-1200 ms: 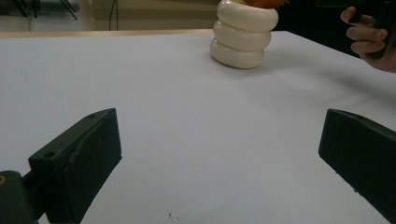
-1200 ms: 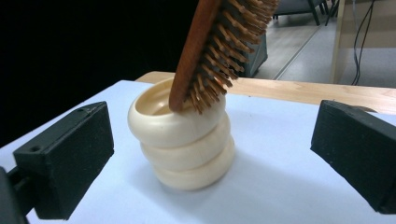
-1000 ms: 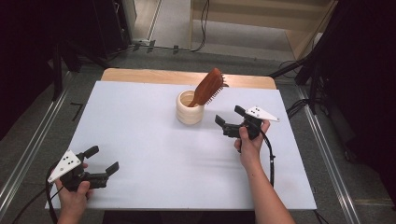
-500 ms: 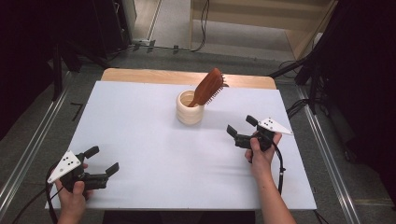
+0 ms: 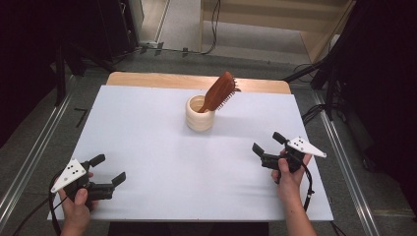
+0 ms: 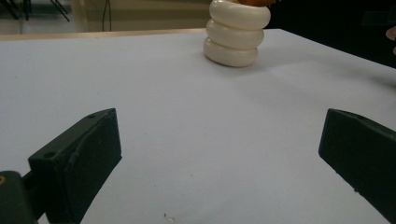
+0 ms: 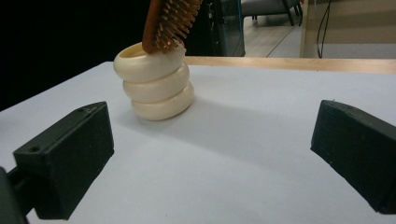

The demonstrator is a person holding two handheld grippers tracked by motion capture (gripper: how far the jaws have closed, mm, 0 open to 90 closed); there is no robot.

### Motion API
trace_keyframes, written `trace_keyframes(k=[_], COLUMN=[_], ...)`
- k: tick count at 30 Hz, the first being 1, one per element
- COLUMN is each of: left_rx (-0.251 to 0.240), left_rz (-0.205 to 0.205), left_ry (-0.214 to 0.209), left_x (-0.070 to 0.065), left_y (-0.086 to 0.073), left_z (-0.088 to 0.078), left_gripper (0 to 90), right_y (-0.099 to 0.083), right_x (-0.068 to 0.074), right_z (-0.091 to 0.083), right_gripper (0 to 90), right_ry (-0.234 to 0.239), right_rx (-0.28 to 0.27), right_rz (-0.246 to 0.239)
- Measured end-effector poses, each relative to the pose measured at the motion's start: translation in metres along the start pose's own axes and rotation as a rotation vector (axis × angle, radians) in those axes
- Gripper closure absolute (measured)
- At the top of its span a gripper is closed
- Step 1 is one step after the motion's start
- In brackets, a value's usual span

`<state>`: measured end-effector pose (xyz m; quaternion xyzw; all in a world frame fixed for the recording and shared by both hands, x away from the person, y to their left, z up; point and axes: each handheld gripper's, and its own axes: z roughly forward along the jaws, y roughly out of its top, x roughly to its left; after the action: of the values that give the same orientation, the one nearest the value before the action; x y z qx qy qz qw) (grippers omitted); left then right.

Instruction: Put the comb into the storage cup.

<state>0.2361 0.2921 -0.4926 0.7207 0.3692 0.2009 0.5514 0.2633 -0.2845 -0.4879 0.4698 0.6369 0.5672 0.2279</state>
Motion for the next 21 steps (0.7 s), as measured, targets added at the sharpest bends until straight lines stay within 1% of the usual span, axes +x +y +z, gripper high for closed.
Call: trace_keyframes(k=[7,13,15,17,21], left_rx=[-0.002,-0.001,0.0,0.002,0.0], left_rz=[0.0,0.002,0.002,0.002,0.002], left_ry=[-0.004,-0.002,-0.001,0.0,0.001], left_x=[0.0,-0.001,-0.001,-0.001,-0.001], left_y=[0.0,0.0,0.0,0.0,0.0], left_z=[0.0,0.0,0.0,0.0,0.0], left_gripper=[0.0,0.0,0.0,0.0,0.0], right_y=[-0.009,-0.017,-0.02,-0.022,-0.027], right_x=[-0.003,-0.006,-0.008,-0.01,-0.012], right_z=[-0.014,-0.025,-0.029,-0.033,-0.041], right_gripper=[0.0,0.0,0.0,0.0,0.0], right_ry=[-0.011,-0.019,-0.016,-0.019,-0.026], right_rx=[0.015,0.032,0.033,0.037,0.037], right_rz=[-0.007,-0.037,-0.036,-0.029,-0.03])
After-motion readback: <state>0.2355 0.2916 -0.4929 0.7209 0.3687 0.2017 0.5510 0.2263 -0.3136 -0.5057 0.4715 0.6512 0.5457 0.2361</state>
